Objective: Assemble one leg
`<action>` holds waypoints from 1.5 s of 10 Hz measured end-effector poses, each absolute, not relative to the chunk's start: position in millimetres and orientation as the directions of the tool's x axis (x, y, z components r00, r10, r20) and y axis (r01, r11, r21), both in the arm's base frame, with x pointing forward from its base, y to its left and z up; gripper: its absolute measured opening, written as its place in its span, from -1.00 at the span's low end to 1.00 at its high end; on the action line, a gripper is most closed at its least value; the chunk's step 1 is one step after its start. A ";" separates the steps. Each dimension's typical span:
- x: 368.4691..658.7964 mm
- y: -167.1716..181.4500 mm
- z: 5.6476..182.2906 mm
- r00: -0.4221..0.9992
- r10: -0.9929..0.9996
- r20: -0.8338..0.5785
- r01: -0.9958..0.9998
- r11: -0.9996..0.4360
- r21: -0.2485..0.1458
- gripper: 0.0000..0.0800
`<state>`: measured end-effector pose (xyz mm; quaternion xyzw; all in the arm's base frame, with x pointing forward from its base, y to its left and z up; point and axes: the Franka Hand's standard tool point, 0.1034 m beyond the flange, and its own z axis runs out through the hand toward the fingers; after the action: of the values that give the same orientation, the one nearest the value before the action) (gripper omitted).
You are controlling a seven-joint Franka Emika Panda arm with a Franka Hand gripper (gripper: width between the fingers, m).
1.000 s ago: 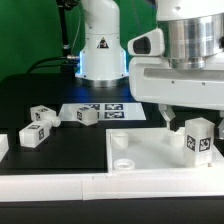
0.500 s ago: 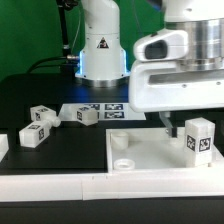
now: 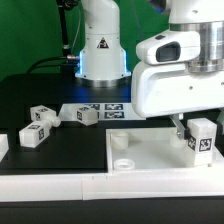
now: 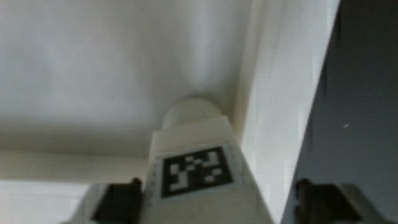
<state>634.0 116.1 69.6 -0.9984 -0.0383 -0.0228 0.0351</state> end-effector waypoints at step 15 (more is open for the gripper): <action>636.1 107.9 68.2 0.854 -0.518 -0.037 -0.519 -0.848 -0.111 0.50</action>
Offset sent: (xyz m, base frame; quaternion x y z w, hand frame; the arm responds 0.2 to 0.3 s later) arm 0.0038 -0.0163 0.0000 -0.0608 0.0453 0.3056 0.9491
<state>636.1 107.9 68.2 -0.9612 0.2697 0.0029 0.0584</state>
